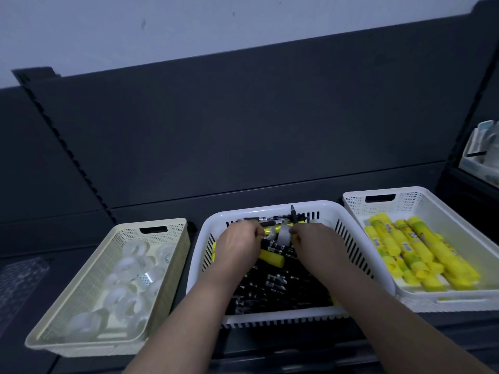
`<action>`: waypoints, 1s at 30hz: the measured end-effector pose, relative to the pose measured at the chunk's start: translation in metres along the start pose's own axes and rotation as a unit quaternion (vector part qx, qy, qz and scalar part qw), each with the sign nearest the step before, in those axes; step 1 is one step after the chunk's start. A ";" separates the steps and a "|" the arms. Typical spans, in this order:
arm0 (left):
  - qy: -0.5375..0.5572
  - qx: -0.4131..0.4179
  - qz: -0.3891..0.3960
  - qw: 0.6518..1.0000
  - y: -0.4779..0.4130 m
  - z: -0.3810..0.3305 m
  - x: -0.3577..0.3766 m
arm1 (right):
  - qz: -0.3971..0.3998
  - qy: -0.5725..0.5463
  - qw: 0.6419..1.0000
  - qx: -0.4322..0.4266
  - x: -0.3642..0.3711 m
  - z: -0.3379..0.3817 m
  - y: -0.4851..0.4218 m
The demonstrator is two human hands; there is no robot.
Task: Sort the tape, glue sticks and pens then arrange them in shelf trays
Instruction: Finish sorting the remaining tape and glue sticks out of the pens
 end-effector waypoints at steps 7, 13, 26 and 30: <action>0.009 -0.016 -0.068 0.998 -0.010 0.010 -0.009 | -0.005 -0.017 0.997 0.073 0.017 0.016 -0.033; -0.007 -0.017 0.029 0.999 -0.026 0.008 0.002 | -0.046 -0.068 0.988 0.127 -0.005 0.006 -0.021; -0.102 0.017 0.031 0.994 -0.054 -0.006 0.030 | -0.073 -0.038 0.996 0.036 -0.023 -0.020 0.000; -0.105 0.030 -0.038 0.993 -0.057 -0.005 0.030 | -0.057 -0.053 0.997 0.012 -0.020 -0.022 0.003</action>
Point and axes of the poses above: each hand's wrist, its own y-axis away from the middle knuckle, its own x-axis out of the palm, z = x × y, the point moved 2 cm from there along -y, towards the middle knuckle, and after that the axes turned 8 degrees about -x, right-handed, at the moved point
